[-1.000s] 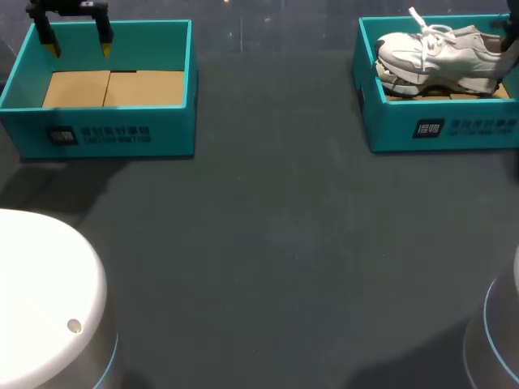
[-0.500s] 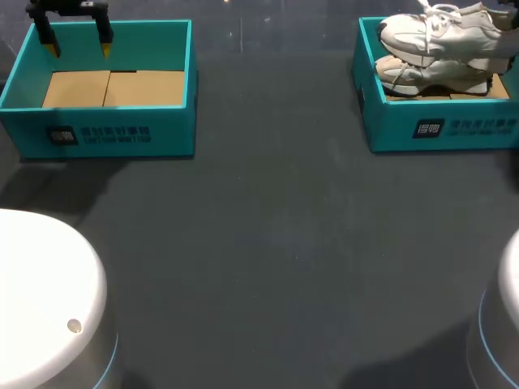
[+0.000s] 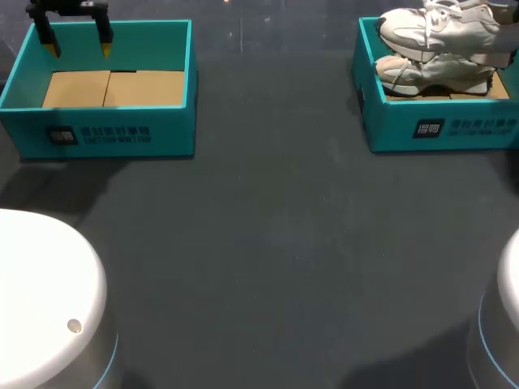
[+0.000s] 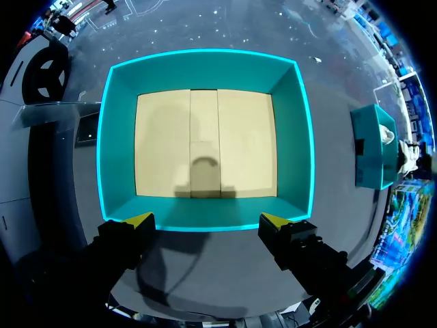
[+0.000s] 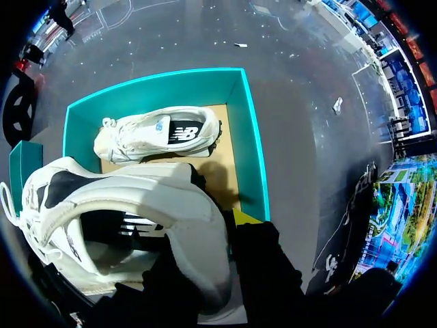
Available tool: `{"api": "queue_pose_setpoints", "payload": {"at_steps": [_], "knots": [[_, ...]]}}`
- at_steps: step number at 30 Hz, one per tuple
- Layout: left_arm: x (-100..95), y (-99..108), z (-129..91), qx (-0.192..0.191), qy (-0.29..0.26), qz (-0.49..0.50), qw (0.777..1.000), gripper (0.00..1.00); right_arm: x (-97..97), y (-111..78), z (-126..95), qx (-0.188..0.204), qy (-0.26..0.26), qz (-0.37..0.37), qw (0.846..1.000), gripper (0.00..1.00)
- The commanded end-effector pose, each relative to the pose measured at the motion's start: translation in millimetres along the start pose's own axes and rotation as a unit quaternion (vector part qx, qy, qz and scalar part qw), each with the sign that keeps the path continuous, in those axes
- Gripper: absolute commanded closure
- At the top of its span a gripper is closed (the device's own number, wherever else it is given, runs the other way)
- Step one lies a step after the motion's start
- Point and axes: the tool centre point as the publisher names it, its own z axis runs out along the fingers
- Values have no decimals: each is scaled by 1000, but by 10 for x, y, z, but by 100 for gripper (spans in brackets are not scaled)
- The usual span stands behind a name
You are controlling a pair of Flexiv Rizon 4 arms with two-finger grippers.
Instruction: Take the shoe out of the shoebox, open the shoe tongue, remove and reinsert the insole, then place the shoe into the shoebox
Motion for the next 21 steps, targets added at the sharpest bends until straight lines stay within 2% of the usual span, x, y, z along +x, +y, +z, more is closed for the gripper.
{"api": "queue_pose_setpoints", "payload": {"at_steps": [1, 5, 8, 21], "knots": [[1, 0, -1, 0, -1, 0, 1000, 0, -21, -147, -348, -17, -13, 11, 1000, 100], [1, 0, -1, 0, -1, 0, 1000, 0, 1, -271, -579, -26, -22, 19, 999, 100], [1, 0, -1, 0, -1, 0, 1000, 0, 98, -378, -709, -37, -28, 19, 999, 100], [1, 0, -1, 0, -1, 0, 1000, 0, 800, -1200, -951, -46, -39, 21, 998, 100]]}}
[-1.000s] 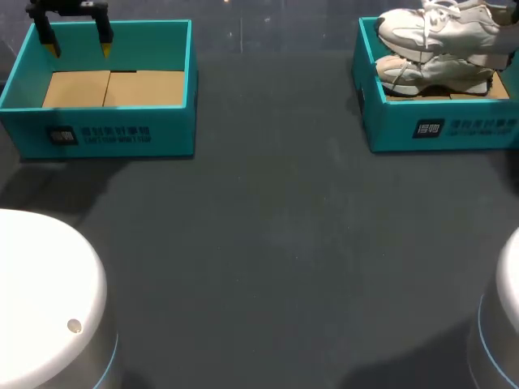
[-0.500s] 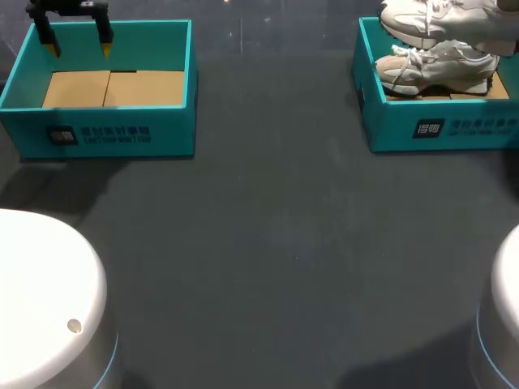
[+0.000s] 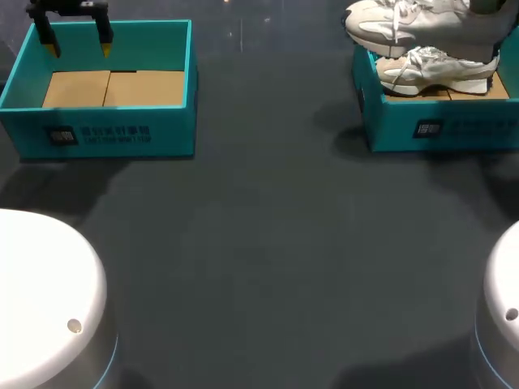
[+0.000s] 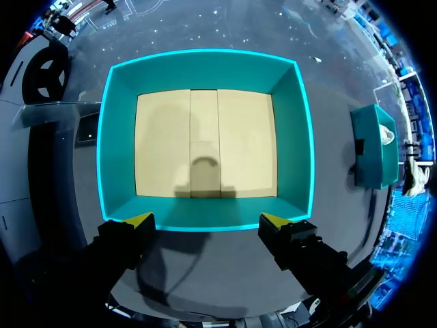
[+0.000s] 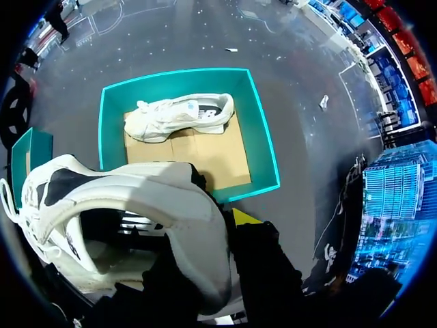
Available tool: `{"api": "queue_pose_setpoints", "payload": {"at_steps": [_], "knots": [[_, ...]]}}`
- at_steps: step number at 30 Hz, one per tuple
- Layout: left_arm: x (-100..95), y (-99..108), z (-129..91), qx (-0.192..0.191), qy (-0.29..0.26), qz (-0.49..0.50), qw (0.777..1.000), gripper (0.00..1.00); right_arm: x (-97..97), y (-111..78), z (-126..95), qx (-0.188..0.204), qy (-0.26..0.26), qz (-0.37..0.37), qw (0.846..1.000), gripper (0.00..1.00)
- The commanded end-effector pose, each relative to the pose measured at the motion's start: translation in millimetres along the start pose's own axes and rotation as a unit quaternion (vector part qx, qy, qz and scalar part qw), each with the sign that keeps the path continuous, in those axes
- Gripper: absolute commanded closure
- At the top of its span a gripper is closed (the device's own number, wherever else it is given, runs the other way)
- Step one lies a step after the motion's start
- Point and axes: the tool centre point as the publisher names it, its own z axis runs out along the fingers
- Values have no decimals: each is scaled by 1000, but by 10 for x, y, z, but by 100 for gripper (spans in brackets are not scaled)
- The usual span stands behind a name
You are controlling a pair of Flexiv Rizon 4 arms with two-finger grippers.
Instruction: Take the shoe out of the shoebox, open the shoe tongue, remove and reinsert the insole, then place the shoe into the shoebox
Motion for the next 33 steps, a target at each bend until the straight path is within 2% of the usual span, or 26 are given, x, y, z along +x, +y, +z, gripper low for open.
{"api": "queue_pose_setpoints", "payload": {"at_steps": [1, 11, 16, 32, 33], "knots": [[1, 0, -1, 0, -1, 0, 1000, 0, 157, -452, -132, -36, -8, 6, 999, 100], [1, 0, -1, 0, -1, 0, 1000, 0, 677, -1187, -313, -39, -23, 13, 999, 100], [1, 0, -1, 0, -1, 0, 1000, 0, 900, -1483, -336, -31, -19, 24, 999, 100], [1, 0, -1, 0, -1, 0, 1000, 0, 900, -1483, -336, -31, -19, 24, 999, 100], [1, 0, -1, 0, -1, 0, 1000, 0, 955, -1549, -332, -31, -23, 20, 999, 100]]}}
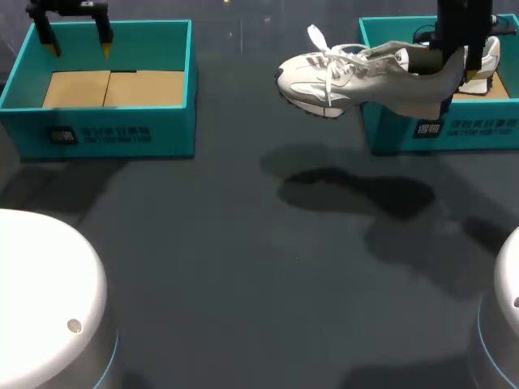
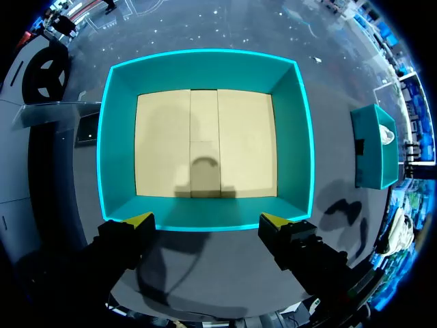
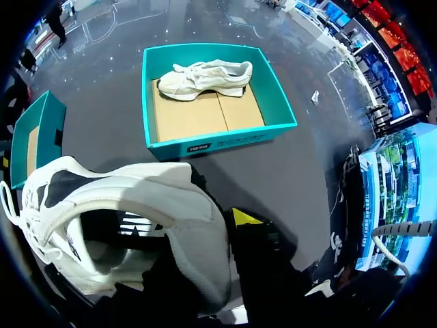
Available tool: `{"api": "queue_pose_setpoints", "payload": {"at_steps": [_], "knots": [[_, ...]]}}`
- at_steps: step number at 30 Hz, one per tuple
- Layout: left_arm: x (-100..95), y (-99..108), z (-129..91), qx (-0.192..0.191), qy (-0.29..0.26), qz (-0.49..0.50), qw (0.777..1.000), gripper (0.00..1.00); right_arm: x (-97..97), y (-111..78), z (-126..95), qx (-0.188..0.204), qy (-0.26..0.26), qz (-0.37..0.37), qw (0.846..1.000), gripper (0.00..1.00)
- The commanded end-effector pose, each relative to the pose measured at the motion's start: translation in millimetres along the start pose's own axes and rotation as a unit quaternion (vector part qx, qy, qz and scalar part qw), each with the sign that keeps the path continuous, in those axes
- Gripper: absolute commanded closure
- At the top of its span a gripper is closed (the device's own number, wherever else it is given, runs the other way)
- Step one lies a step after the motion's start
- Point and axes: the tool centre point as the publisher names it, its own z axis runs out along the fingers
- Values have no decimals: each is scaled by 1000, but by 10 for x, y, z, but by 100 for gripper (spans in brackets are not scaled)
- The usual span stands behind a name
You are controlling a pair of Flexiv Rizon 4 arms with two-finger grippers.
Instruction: Take the shoe out of the shoebox, open the shoe tongue, remove and reinsert the insole, then place the shoe into the shoebox
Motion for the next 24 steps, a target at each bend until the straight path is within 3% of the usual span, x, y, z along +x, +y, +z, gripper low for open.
{"api": "queue_pose_setpoints", "payload": {"at_steps": [1, 7, 15, 18, 24], "knots": [[1, 0, -1, 0, -1, 0, 1000, 0, 72, -151, -18, -1, -6, -2, 1000, 100], [1, 0, -1, 0, -1, 0, 1000, 0, 306, -640, -85, -7, -21, -1, 1000, 100], [1, 0, -1, 0, -1, 0, 1000, 0, 749, -1109, 74, -5, -34, -36, 999, 100], [1, 0, -1, 0, -1, 0, 1000, 0, 883, -1237, 151, -6, -26, -43, 999, 100], [1, 0, -1, 0, -1, 0, 1000, 0, 883, -1237, 151, -6, -26, -43, 999, 100]]}}
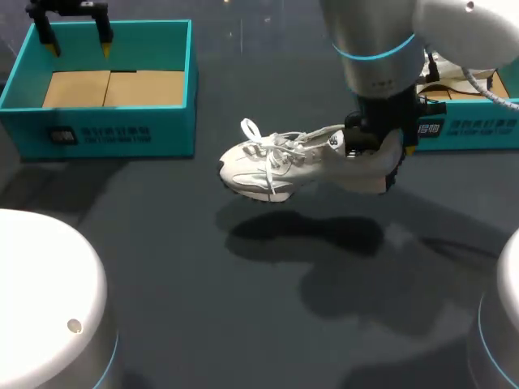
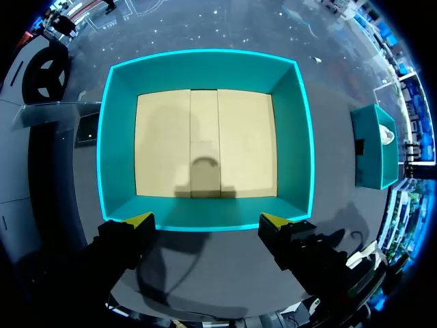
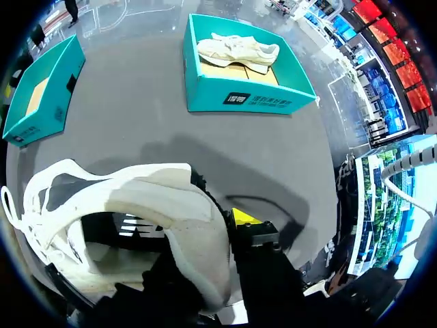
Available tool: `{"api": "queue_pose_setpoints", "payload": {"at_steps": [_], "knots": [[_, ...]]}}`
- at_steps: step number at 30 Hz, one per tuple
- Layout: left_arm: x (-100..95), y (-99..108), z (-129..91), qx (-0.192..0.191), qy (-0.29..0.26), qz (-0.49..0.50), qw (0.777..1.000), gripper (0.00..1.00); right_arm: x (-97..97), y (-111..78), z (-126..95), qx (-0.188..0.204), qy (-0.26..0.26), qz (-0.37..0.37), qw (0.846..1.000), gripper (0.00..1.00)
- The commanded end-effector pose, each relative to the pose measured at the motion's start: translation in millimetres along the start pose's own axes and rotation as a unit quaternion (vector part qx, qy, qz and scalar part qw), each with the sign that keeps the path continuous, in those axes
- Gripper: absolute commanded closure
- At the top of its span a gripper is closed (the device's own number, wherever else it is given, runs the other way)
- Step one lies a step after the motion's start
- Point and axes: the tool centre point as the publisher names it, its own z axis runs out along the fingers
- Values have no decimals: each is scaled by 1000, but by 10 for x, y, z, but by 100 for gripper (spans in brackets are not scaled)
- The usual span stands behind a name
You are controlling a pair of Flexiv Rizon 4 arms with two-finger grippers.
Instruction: Take the shoe out of the shoebox, open the shoe tongue, remove and reinsert the insole, then place the shoe into the shoebox
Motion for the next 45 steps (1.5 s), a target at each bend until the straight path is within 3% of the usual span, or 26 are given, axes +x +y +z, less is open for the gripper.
{"api": "queue_pose_setpoints", "payload": {"at_steps": [1, 10, 15, 29, 45], "knots": [[1, 0, 0, 0, -1, 0, 1000, 0, 8, 17, -4, 2, 1, 0, 1000, 100], [1, 0, 0, 0, -1, 0, 1000, 0, 8, 17, -4, 2, 1, 0, 1000, 100], [1, 0, 0, 0, -1, 0, 1000, 0, 273, -195, 253, 10, -21, -3, 1000, 100], [1, 0, 0, 0, -1, 0, 1000, 0, 728, -624, 860, 25, 13, 1, 1000, 100], [1, 0, 0, 0, -1, 0, 1000, 0, 818, -853, 1220, 35, 20, -20, 999, 100]]}}
